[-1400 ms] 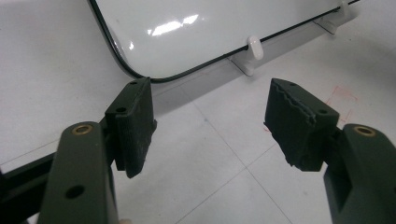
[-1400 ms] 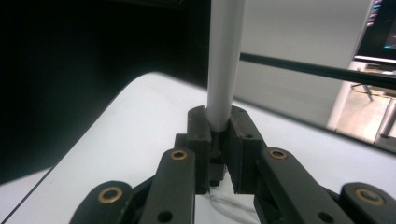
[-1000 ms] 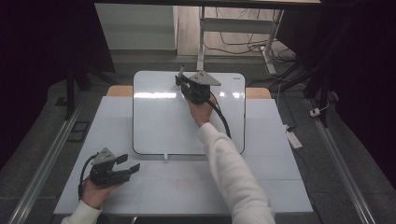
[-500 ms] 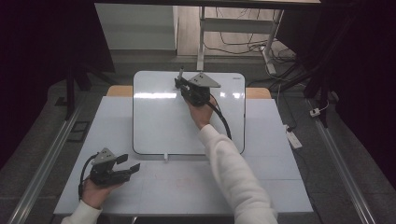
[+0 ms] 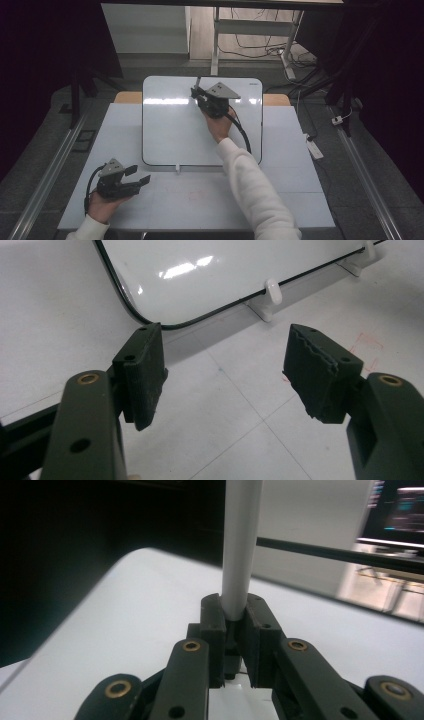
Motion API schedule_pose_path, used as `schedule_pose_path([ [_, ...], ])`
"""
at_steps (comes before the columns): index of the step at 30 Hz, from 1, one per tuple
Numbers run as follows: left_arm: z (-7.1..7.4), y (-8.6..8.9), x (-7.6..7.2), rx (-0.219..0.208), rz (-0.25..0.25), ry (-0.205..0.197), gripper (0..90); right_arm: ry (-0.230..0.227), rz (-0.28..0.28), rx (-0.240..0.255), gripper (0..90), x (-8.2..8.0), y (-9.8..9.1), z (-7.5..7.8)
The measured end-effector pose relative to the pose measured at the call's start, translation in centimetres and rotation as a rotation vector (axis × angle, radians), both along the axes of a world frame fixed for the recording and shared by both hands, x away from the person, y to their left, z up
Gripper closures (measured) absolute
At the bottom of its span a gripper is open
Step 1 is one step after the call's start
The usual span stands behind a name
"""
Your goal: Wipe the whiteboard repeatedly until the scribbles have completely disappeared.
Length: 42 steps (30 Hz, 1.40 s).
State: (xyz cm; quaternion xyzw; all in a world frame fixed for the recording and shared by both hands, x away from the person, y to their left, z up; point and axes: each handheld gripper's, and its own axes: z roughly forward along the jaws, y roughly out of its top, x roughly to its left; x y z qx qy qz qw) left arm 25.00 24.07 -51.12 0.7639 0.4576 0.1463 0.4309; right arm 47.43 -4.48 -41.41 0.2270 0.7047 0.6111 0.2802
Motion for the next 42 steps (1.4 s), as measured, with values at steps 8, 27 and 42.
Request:
schedule_pose_path([
  [8, 0.0, 0.1, 0.0, -0.004, -0.003, 0.002, 33.5, -0.015, -0.075, 0.003, 80.1, 0.2, -2.4, 0.5],
  [27, -0.1, 0.1, 0.1, -0.002, -0.001, 0.001, 33.4, -0.009, -0.096, 0.044, 80.1, 1.0, -2.9, 1.0],
  [42, -0.1, 0.3, 0.1, -0.009, 0.001, 0.004, 33.5, 0.0, -0.036, 0.068, 80.1, 2.5, -0.1, 1.6],
])
